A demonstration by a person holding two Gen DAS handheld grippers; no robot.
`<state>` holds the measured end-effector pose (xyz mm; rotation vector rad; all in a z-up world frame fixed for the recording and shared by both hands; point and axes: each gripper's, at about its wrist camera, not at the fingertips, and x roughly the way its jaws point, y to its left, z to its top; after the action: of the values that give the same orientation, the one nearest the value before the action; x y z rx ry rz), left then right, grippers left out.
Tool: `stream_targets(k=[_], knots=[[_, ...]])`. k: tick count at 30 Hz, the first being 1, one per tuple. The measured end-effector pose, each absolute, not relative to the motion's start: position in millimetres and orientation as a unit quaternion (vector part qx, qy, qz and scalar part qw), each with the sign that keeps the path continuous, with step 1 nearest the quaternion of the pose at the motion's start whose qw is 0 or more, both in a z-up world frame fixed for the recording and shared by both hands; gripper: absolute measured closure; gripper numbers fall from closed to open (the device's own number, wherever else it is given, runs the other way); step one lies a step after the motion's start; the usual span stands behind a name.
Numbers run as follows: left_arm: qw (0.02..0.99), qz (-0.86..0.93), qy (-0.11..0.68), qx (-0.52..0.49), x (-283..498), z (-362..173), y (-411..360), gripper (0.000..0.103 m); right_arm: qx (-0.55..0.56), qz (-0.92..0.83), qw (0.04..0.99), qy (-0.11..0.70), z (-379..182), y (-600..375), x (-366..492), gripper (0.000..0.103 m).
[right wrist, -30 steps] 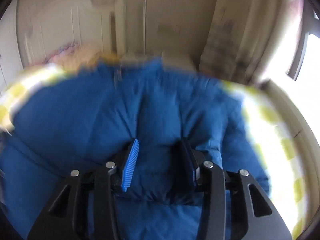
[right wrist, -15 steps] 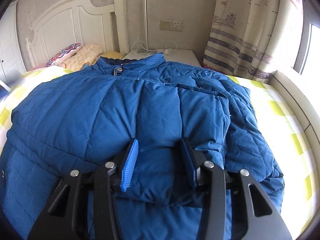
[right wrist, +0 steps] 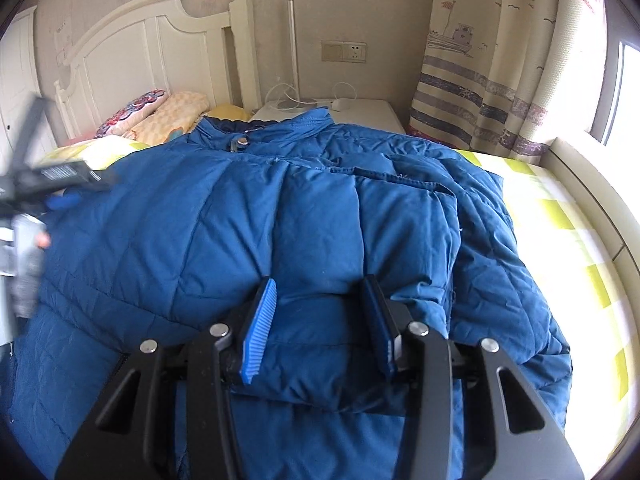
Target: Fold large clothes
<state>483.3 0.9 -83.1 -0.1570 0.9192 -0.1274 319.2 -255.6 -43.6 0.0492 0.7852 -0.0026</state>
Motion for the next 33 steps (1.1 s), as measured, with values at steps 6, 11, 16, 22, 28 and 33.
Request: stream_targets(k=[6,11,16,22,28,33], knots=[[0.891,-0.078,0.437,-0.098,487.7,-45.9,-19.5,0.004,0.028,-0.001,0.923,0.383,-44.2,-256.8,319.0,0.059],[0.869,-0.039,0.494,-0.003,512.4,-81.8,-63.1,0.004,0.029,0.000,0.923,0.383,-43.8,-257.1,319.0,0.058],[0.895,-0.058,0.442,-0.020,491.4,-49.2,-86.3,0.005,0.035,0.004,0.923,0.382,-43.7,-258.5,319.5,0.058],[0.885,-0.124,0.442,0.076,474.3,-61.3,-164.2,0.004,0.037,0.005,0.923,0.382,-43.9,-259.7,319.4,0.058],[0.889,-0.127,0.437,0.053,464.2,-67.6,-151.9,0.004,0.039,0.006,0.923,0.382,-44.7,-258.7,320.8,0.057],[0.928,-0.081,0.360,0.049,395.4,-31.6,-82.6,0.004,0.040,0.011,0.924,0.381,-44.4,-257.1,321.3,0.054]])
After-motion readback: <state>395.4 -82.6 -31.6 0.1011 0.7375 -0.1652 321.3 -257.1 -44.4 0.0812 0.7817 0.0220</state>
